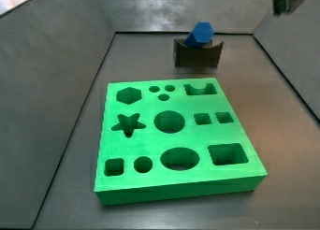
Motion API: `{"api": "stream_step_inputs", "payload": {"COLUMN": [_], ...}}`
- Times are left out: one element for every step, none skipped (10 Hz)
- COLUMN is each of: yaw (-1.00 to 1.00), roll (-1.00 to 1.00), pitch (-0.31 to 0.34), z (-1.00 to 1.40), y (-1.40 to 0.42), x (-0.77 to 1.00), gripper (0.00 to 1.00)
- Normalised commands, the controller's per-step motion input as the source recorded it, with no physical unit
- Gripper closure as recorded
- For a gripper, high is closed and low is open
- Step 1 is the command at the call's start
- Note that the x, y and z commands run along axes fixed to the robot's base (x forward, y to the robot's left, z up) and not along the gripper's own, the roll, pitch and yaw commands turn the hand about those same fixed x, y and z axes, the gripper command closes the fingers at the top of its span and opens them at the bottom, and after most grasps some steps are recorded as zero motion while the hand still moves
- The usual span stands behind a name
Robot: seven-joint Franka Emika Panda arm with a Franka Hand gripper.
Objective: Pick up the hexagon object. Move up. Place the hexagon object on the fixture. Regrasp the hexagon object. Move to above the board. Insert the hexagon object.
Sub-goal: Regrasp the hexagon object.
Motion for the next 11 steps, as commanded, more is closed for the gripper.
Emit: {"api": "stream_step_inputs", "payload": {"yaw": [0.09,0.07,0.05,0.02,0.0,-0.02,-0.03,-0.04,-0.04,-0.03,-0.03], "roll": [0.04,0.05,0.06,0.06,0.05,0.06,0.06,0.05,0.06,0.06,0.06], "pitch": [-0.076,-0.091,-0.103,-0.102,-0.099,-0.087,-0.071,-0.052,-0.032,-0.017,0.008], "z": [-1.0,-1.0,-1.0,-1.0,-1.0,-1.0,-1.0,-0.86,-0.69,-0.53,-0.32], "y": [0.04,0.04,0.04,0.03,0.03,0.03,0.03,0.02,0.01,0.01,0.0], "x": [0.05,0.06,0.06,0.07,0.07,0.08,0.08,0.08,0.07,0.07,0.07], "gripper": [0.0,0.0,0.0,0.0,0.0,0.0,0.0,0.0,0.0,0.0,0.0]}}
